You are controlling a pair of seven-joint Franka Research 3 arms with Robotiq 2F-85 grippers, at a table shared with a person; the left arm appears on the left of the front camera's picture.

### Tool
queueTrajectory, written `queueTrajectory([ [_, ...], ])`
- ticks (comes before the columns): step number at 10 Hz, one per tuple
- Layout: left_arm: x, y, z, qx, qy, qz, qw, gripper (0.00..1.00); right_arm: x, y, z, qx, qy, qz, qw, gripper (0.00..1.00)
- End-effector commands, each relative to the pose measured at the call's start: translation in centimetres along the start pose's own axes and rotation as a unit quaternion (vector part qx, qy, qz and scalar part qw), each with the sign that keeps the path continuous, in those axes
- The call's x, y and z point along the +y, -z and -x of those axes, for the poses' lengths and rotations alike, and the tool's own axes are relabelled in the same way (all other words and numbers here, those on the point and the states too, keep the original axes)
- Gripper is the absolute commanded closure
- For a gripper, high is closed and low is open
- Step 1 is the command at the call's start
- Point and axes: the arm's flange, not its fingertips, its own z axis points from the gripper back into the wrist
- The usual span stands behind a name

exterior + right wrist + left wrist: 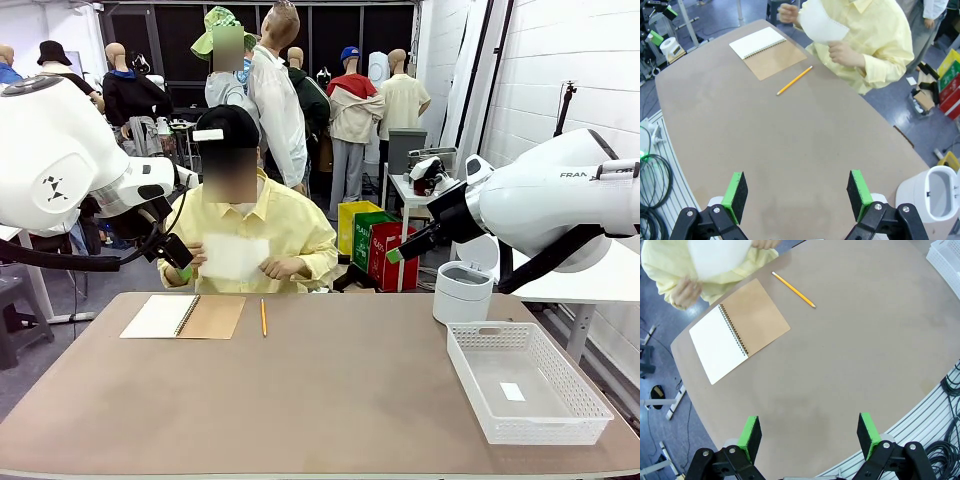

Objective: Sort the paper based on its condition.
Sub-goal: If a person hands you a paper, place it in the Organizing basket , and if it's crumpled, put it in the Trash can.

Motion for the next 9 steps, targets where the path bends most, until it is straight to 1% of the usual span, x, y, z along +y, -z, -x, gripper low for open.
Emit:
queueTrajectory([
  [1, 0.06, 0.08, 0.08, -0.004, 0.0, -0.001, 1.0, 0.0, 0.04, 0.04, 0.02, 0.001, 0.001, -0.002, 1.0, 0.0],
  [9, 0.06, 0.08, 0.08, -0.004, 0.0, -0.001, 1.0, 0.0, 0.04, 0.04, 0.02, 0.001, 0.001, -0.002, 1.0, 0.0],
])
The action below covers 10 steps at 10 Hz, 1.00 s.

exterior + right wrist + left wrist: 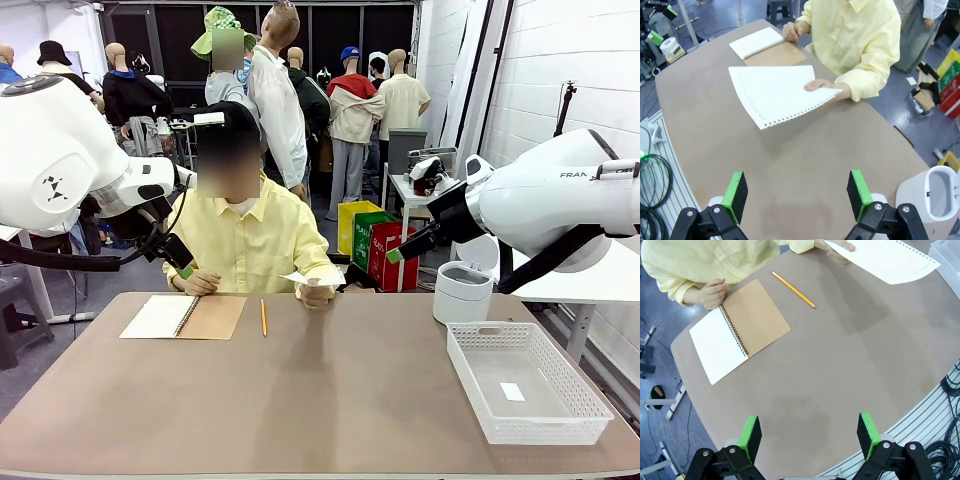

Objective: Sort the paper based on its condition.
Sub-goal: If a person hands you a paper, place it in the Organizing basket , and if it's crumpled, put it in the Trash can.

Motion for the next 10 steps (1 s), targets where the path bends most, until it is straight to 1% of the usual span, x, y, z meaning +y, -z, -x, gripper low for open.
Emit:
queueTrajectory([
  [1, 0.1, 0.1, 0.1, -0.004, 0.0, -0.001, 1.0, 0.0, 0.0, 0.0, 0.0, 0.001, 0.001, -0.002, 1.0, 0.0],
  [6, 0.1, 0.1, 0.1, -0.004, 0.0, -0.001, 1.0, 0.0, 0.0, 0.0, 0.0, 0.0, 0.0, 0.0, 1.0, 0.0],
  [7, 0.1, 0.1, 0.1, -0.004, 0.0, -0.001, 1.0, 0.0, -0.7, 0.6, -0.1, 0.016, 0.045, -0.003, 0.999, 0.0],
  [9, 0.1, 0.1, 0.1, -0.004, 0.0, -0.001, 1.0, 0.0, -2.4, 1.6, 0.0, 0.046, 0.128, -0.026, 0.99, 0.0],
  [10, 0.1, 0.1, 0.1, -0.004, 0.0, -0.001, 1.0, 0.0, -3.2, 2.1, 0.2, 0.057, 0.155, -0.041, 0.985, 0.0],
])
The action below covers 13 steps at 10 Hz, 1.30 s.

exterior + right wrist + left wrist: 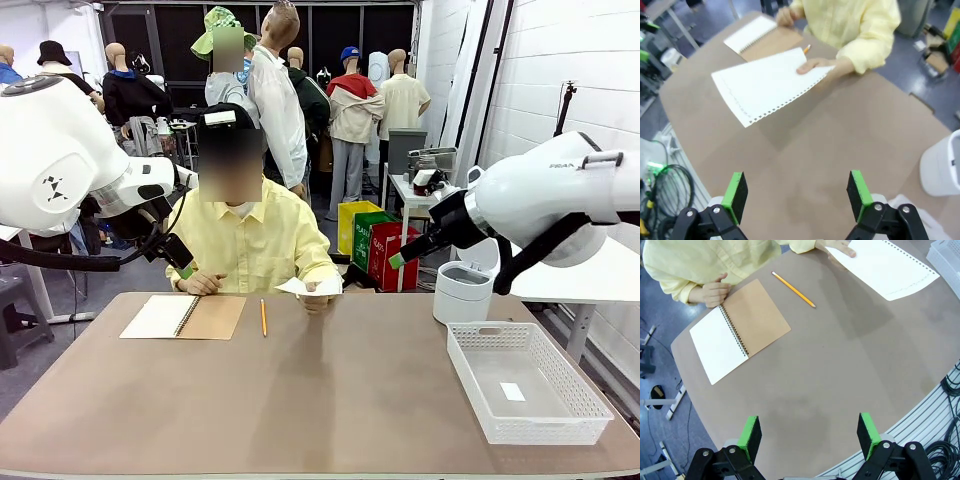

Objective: Sort the paper based on its condition.
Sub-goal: If a person hands you a paper, place it in the Organizing basket , and if it's crumpled, put it in the Trash can.

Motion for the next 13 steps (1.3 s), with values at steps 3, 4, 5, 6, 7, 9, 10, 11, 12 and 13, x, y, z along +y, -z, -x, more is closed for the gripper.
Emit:
queueTrajectory([
  [3, 0.1, 0.1, 0.1, -0.004, 0.0, -0.001, 1.0, 0.0, -2.7, 2.6, -0.3, 0.038, 0.126, -0.066, 0.989, 0.0],
  [4, 0.1, 0.1, 0.1, -0.004, 0.0, -0.001, 1.0, 0.0, -3.0, 3.3, -0.1, 0.046, 0.145, -0.079, 0.985, 0.0],
  [5, 0.1, 0.1, 0.1, -0.004, 0.0, -0.001, 1.0, 0.0, -3.2, 3.9, 0.0, 0.058, 0.152, -0.08, 0.983, 0.0],
  [6, 0.1, 0.1, 0.1, -0.004, 0.0, -0.001, 1.0, 0.0, -3.2, 4.0, 0.1, 0.076, 0.128, -0.052, 0.988, 0.0],
  [7, 0.1, 0.1, 0.1, -0.004, 0.0, -0.001, 1.0, 0.0, -2.9, 3.3, 0.7, 0.049, 0.15, -0.076, 0.985, 0.0],
  [9, 0.1, 0.1, 0.1, -0.004, 0.0, -0.001, 1.0, 0.0, -2.9, 3.3, 0.7, 0.049, 0.15, -0.076, 0.985, 0.0],
  [10, 0.1, 0.1, 0.1, -0.004, 0.0, -0.001, 1.0, 0.0, -2.9, 3.3, 0.7, 0.049, 0.15, -0.076, 0.985, 0.0],
  [11, 0.1, 0.1, 0.1, -0.004, 0.0, -0.001, 1.0, 0.0, -2.9, 3.5, 0.6, 0.059, 0.154, -0.061, 0.984, 0.0],
  [12, 0.1, 0.1, 0.1, -0.004, 0.0, -0.001, 1.0, 0.0, -3.4, 4.9, 0.6, 0.064, 0.217, -0.091, 0.97, 0.0],
  [13, 0.1, 0.1, 0.1, -0.004, 0.0, -0.001, 1.0, 0.0, -3.5, 6.2, 0.7, 0.066, 0.256, -0.116, 0.957, 0.0],
])
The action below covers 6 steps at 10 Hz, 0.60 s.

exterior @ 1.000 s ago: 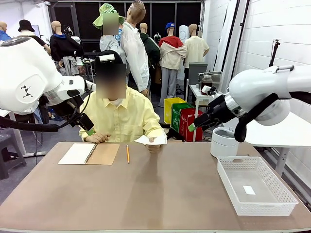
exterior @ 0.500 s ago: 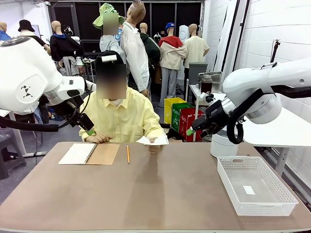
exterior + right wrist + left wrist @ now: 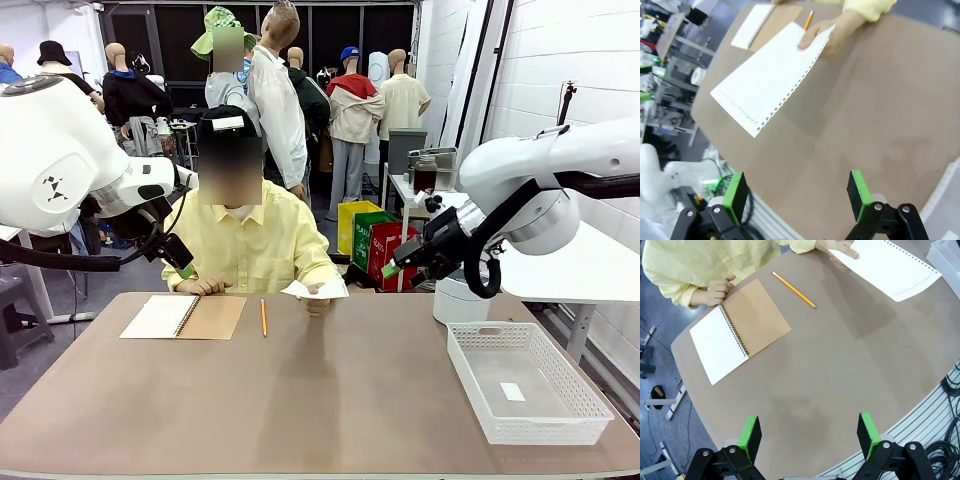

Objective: Sort the paper based on its condition.
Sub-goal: If a person hands you a paper, place it in the Organizing basket , and if it's crumpled, put it in the Trash can.

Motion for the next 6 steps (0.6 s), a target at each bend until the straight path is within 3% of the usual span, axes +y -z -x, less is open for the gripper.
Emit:
queueTrajectory([
  [1, 0.1, 0.1, 0.1, -0.004, -0.001, 0.0, 1.0, 0.0, -0.7, 2.4, -1.0, 0.01, 0.076, -0.049, 0.996, 0.0],
  [6, 0.1, 0.1, 0.1, -0.004, -0.001, 0.0, 1.0, 0.0, -1.9, 6.3, -0.8, 0.033, 0.188, -0.139, 0.972, 0.0],
])
